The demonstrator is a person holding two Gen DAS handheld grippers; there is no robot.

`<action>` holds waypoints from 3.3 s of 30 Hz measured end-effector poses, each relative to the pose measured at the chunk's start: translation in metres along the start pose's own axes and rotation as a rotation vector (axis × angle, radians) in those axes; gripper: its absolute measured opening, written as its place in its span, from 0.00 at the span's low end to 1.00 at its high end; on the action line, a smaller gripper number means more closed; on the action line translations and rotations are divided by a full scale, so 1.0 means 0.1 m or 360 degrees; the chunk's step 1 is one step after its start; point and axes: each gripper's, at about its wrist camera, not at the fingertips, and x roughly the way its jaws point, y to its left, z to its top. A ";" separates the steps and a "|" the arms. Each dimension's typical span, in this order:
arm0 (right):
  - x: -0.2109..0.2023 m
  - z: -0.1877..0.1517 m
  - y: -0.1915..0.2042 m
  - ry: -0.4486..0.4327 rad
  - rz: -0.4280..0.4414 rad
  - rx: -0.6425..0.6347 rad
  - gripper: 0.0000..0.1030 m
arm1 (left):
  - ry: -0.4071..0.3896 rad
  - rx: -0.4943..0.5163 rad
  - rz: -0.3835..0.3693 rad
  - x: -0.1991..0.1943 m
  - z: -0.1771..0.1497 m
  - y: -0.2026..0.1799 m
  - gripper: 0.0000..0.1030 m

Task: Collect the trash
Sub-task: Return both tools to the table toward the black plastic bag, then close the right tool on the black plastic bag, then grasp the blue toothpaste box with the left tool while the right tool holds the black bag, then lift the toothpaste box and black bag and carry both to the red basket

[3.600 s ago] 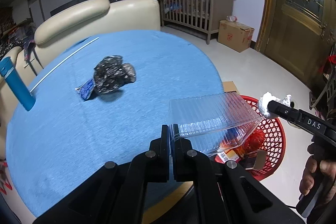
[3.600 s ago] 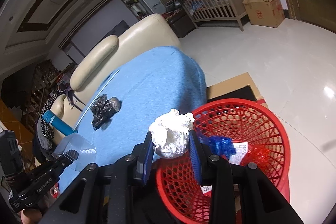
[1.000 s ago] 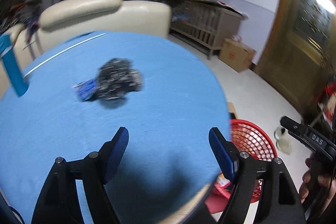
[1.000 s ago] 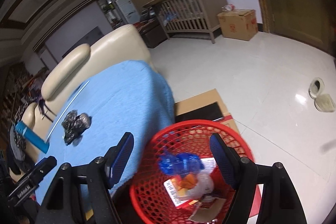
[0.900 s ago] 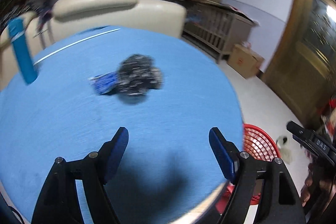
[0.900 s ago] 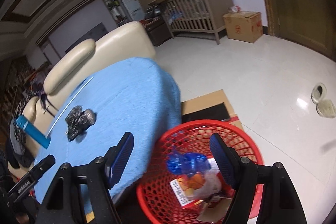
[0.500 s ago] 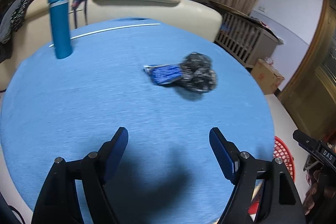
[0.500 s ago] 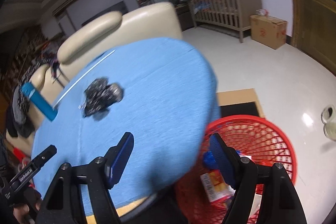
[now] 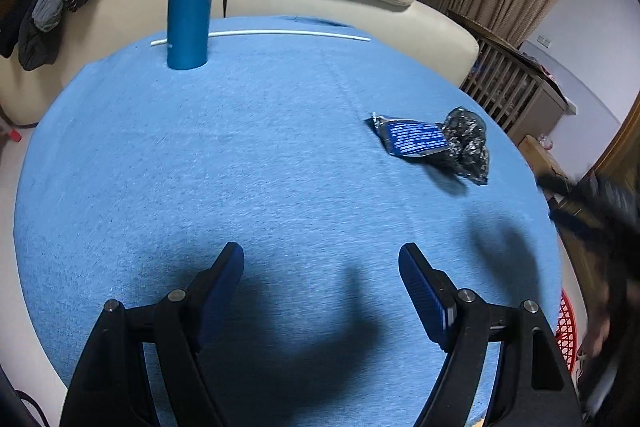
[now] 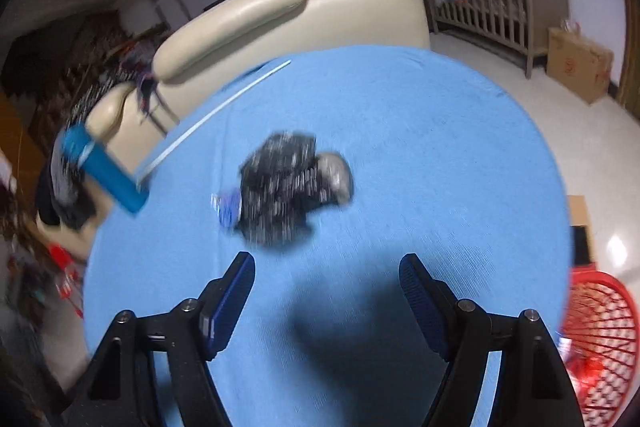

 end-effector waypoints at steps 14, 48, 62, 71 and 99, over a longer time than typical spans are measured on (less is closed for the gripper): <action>1.20 0.52 0.07 0.0168 -0.0029 0.0025 0.71 | 0.0052 0.0023 0.0085 0.15 0.09 0.07 0.78; 0.32 -0.08 -0.71 0.0114 0.0276 0.0146 0.36 | 0.0244 0.0394 0.0084 1.57 0.97 -1.23 0.82; 0.20 -0.10 -0.58 0.0087 0.0302 0.0133 0.33 | 0.0104 0.0385 0.0021 0.81 0.70 -1.01 0.60; 0.20 -0.27 -0.40 0.0146 0.0144 0.0032 0.78 | 0.0083 0.0317 0.0031 0.52 0.44 -0.77 0.60; 0.45 -0.21 0.22 0.0279 0.0225 -0.0435 0.38 | 0.0034 0.0256 -0.0016 0.28 0.24 -0.48 0.60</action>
